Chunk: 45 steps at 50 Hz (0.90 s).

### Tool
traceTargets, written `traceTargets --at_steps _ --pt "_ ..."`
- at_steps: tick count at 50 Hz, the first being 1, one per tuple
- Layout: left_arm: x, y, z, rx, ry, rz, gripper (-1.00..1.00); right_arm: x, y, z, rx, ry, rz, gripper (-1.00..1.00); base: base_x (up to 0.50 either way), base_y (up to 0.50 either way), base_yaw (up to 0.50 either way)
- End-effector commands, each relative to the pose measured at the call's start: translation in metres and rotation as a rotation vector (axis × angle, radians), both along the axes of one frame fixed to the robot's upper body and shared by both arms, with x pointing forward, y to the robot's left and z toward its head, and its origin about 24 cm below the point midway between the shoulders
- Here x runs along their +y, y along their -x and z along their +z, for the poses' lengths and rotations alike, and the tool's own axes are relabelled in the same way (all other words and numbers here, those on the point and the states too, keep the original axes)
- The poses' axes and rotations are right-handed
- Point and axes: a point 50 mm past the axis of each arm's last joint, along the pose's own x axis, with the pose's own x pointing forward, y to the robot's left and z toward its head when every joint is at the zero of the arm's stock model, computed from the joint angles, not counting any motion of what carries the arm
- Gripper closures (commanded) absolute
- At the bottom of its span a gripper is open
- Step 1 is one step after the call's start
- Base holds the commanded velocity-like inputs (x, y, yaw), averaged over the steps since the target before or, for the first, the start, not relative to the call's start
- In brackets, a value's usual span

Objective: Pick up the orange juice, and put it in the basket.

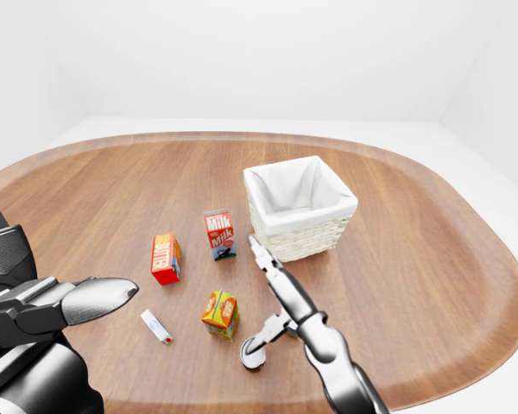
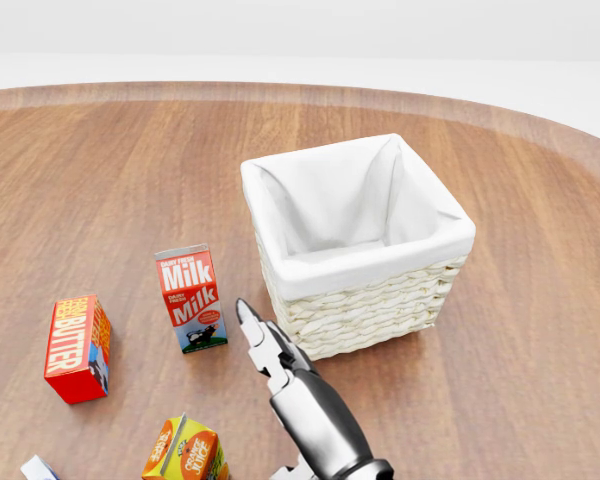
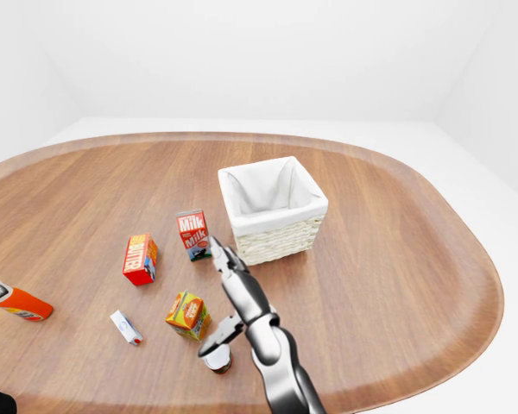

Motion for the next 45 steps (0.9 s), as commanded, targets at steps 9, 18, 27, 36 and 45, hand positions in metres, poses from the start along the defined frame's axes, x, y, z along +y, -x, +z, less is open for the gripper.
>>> traceTargets --at_steps 9,18,27,36,45 --pt "0.000 0.000 0.000 0.000 0.000 0.000 -1.00 0.005 -0.010 -0.007 0.025 0.016 -0.006 -1.00 0.00 0.00 0.00" --pt "0.000 0.000 0.000 0.000 0.000 0.000 -1.00 0.008 -0.011 -0.010 0.037 0.022 0.000 -1.00 0.00 0.00 0.00" --pt "0.000 0.000 0.000 0.000 0.000 0.000 -1.00 0.015 -0.015 -0.013 0.045 0.029 0.009 -1.00 0.00 0.00 0.00" --pt "0.000 0.000 0.000 0.000 0.000 0.000 -1.00 0.021 -0.019 -0.016 0.055 0.046 0.025 -1.00 0.00 0.00 0.00" --pt "0.000 0.000 0.000 0.000 0.000 0.000 -1.00 0.026 -0.020 -0.017 0.059 0.051 0.038 -1.00 0.00 0.00 0.00"
